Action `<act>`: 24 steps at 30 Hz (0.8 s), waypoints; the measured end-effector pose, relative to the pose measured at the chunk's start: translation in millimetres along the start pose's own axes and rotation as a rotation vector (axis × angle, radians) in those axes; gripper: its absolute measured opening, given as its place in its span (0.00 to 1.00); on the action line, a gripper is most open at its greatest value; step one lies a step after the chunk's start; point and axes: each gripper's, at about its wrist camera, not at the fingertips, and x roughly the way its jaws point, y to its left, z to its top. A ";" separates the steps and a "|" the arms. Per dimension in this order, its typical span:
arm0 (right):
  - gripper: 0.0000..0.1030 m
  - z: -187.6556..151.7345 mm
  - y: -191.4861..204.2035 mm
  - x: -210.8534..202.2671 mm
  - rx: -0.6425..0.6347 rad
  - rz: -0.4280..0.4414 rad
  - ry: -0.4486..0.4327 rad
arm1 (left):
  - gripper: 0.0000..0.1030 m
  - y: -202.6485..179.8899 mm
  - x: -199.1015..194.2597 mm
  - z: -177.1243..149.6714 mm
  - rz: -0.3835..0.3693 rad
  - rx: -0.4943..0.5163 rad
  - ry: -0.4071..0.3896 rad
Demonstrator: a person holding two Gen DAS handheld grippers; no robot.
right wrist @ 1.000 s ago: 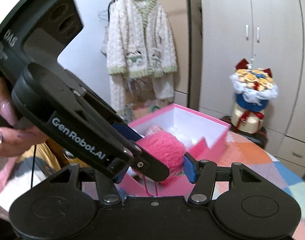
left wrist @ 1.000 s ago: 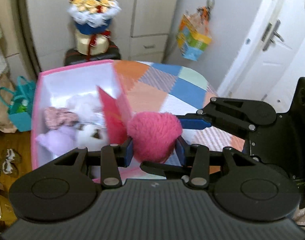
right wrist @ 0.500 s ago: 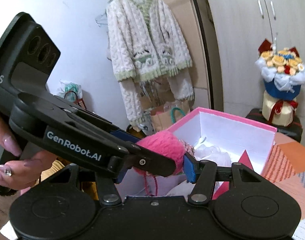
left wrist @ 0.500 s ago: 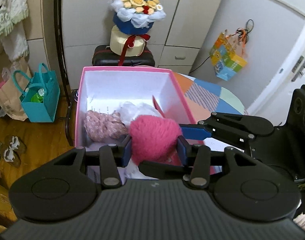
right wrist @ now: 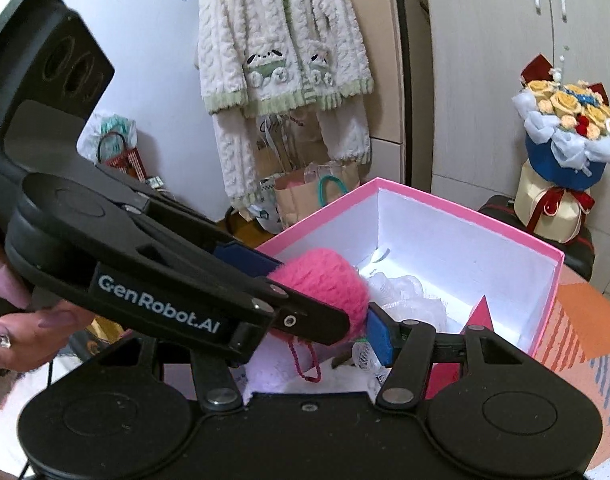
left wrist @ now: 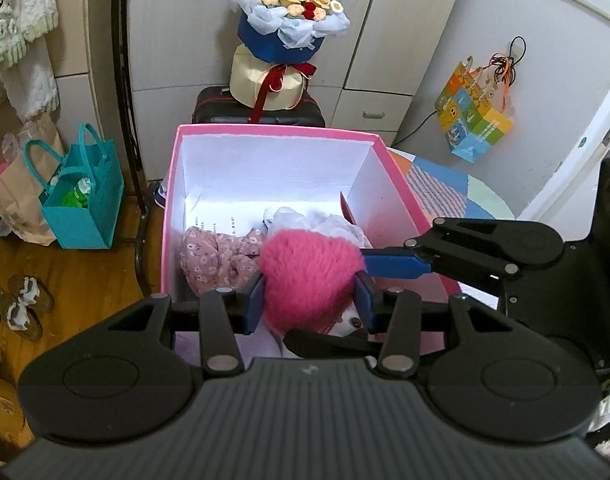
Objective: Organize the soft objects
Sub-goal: 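Lower the pompom into the pink box and open the left gripper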
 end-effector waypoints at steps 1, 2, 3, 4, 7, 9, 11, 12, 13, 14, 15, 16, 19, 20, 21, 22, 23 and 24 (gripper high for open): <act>0.63 0.1 0.4 -0.1 -0.003 -0.007 0.004 | 0.47 0.0 -0.3 -0.8 0.010 0.000 -0.003; 0.67 0.7 1.2 0.1 -0.005 -0.014 0.009 | 0.47 0.6 -0.7 -1.2 0.020 0.002 -0.004; 0.68 1.6 2.4 0.0 -0.006 -0.023 0.011 | 0.48 0.6 -1.7 -1.7 0.028 0.006 -0.004; 0.68 0.9 3.4 -1.9 -0.009 -0.029 0.009 | 0.48 -0.3 -3.8 -2.6 0.034 0.017 0.000; 0.71 -2.6 6.7 -8.0 -0.008 -0.026 0.019 | 0.48 -8.4 -15.4 -7.6 0.043 0.070 -0.011; 0.71 -5.6 10.0 -12.6 -0.006 -0.032 0.023 | 0.53 -13.3 -25.0 -11.8 0.044 0.090 -0.028; 0.71 -9.6 15.9 -20.7 -0.005 -0.051 0.014 | 0.55 -16.8 -35.7 -16.5 0.038 0.094 -0.042; 0.71 -11.5 18.7 -26.4 -0.001 -0.055 0.011 | 0.55 -18.8 -41.2 -18.8 0.031 0.098 -0.048; 0.71 -12.9 21.4 -31.7 0.001 -0.058 0.010 | 0.56 -20.6 -46.8 -21.2 0.026 0.100 -0.055; 0.72 -13.8 24.6 -37.4 0.000 -0.066 0.007 | 0.57 -22.7 -51.9 -23.6 0.024 0.101 -0.061; 0.73 -14.5 27.5 -42.6 -0.006 -0.077 0.002 | 0.58 -24.4 -57.2 -25.8 0.025 0.101 -0.065; 0.73 -15.1 30.6 -48.6 -0.011 -0.096 -0.004 | 0.59 -26.8 -63.5 -28.5 0.027 0.104 -0.071; 0.75 -17.7 38.2 -67.8 -0.017 -0.136 -0.023 | 0.62 -33.8 -80.4 -36.7 0.026 0.113 -0.083; 0.75 -19.7 39.7 -74.5 -0.017 -0.143 -0.028 | 0.63 -36.5 -85.9 -38.8 0.023 0.116 -0.084; 0.75 -21.0 42.2 -80.3 -0.027 -0.147 -0.035 | 0.63 -39.4 -89.5 -39.0 0.022 0.118 -0.078; 0.75 -23.1 45.1 -85.5 -0.056 -0.153 -0.038 | 0.63 -42.3 -94.1 -39.3 0.021 0.120 -0.068; 0.75 -24.6 47.4 -88.8 -0.083 -0.163 -0.035 | 0.63 -44.5 -98.3 -40.1 0.019 0.123 -0.065; 0.75 -25.6 48.9 -91.9 -0.103 -0.178 -0.030 | 0.64 -46.5 -102.9 -40.1 0.018 0.127 -0.068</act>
